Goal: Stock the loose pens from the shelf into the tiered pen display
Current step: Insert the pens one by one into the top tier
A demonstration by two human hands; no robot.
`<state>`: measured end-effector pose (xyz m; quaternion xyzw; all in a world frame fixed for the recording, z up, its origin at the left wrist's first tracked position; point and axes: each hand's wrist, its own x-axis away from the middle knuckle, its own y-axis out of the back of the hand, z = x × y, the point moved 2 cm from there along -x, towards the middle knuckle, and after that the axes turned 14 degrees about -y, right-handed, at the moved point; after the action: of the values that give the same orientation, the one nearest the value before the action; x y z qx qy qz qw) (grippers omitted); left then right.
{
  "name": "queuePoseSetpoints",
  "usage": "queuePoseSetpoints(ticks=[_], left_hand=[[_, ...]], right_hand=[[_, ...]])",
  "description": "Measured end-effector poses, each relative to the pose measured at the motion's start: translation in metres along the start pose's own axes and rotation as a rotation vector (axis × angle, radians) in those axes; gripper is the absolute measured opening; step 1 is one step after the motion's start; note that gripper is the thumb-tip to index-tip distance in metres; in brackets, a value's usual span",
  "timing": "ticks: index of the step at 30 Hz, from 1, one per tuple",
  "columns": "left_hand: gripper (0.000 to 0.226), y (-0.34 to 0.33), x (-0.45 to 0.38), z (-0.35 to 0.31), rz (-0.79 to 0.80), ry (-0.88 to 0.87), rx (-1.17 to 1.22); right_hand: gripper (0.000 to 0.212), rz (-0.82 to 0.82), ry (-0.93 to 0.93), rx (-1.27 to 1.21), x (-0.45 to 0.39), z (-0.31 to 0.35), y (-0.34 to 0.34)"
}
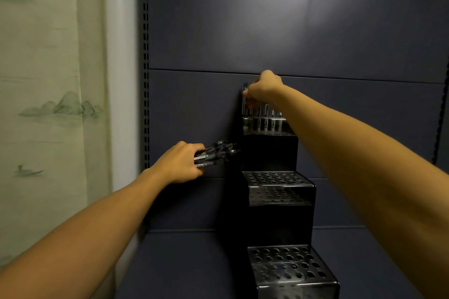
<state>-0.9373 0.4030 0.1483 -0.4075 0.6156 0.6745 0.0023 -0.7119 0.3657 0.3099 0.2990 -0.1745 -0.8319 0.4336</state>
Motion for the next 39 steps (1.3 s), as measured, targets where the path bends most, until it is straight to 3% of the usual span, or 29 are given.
queuePoseSetpoints(ticks=[5,12,15,18,26,39], left_hand=[[0.028,-0.002,0.001,0.003,-0.004,-0.021,0.035],[0.019,-0.001,-0.002,0.001,-0.056,-0.024,0.106],[0.019,-0.002,-0.004,-0.002,-0.066,-0.033,0.122],[0.020,0.002,-0.006,-0.006,-0.096,-0.032,0.134],[0.025,0.019,-0.012,-0.017,-0.179,-0.001,0.120],[0.023,0.005,-0.026,-0.032,-0.151,-0.054,-0.019]], right_hand=[[0.015,0.050,-0.021,-0.028,0.004,-0.003,0.001],[0.017,-0.002,-0.002,0.025,0.011,-0.005,0.002],[0.031,-0.040,0.040,0.128,0.018,-0.008,0.002],[0.028,-0.082,0.154,0.147,0.032,-0.006,0.007],[0.031,0.207,0.331,0.443,0.063,-0.012,0.001],[0.030,0.202,0.420,0.460,0.071,-0.033,-0.019]])
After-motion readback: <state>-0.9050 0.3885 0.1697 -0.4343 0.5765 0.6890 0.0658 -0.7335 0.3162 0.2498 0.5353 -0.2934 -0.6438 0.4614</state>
